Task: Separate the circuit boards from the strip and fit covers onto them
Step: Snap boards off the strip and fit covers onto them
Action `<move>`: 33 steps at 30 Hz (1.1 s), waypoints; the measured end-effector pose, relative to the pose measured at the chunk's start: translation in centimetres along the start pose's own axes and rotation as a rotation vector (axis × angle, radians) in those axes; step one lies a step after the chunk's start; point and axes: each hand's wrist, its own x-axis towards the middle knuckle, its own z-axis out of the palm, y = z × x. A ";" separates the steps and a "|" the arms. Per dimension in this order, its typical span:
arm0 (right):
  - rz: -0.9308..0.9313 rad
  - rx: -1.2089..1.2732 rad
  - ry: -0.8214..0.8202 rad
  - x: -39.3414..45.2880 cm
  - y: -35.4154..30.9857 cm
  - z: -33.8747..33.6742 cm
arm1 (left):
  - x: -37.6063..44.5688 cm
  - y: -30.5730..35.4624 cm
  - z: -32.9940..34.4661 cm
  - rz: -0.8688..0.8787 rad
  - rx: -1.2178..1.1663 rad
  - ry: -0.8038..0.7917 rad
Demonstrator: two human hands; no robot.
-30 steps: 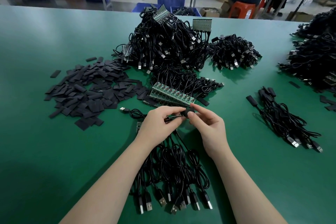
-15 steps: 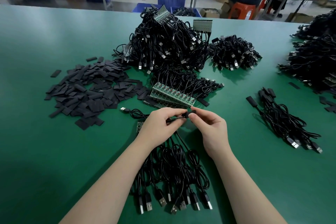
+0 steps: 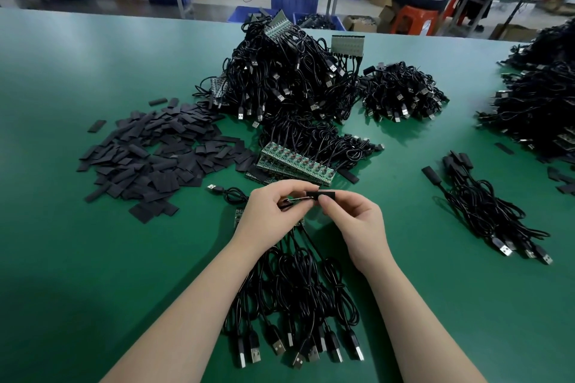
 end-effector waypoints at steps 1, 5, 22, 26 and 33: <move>0.000 -0.009 0.007 0.0 -0.1 0.1 | 0.0 0.0 0.0 0.002 -0.006 0.006; 0.018 0.004 0.046 -0.1 -0.3 0.2 | -0.1 0.4 0.0 0.013 -0.022 0.020; 0.004 -0.138 0.022 -0.1 0.0 0.3 | -0.1 0.3 -0.1 -0.013 0.043 0.025; 0.040 -0.174 0.026 -0.1 0.0 0.6 | -0.1 0.4 -0.2 -0.029 0.052 0.030; 0.012 -0.210 0.018 -0.1 0.2 0.2 | -0.1 0.0 -0.2 -0.008 0.133 -0.009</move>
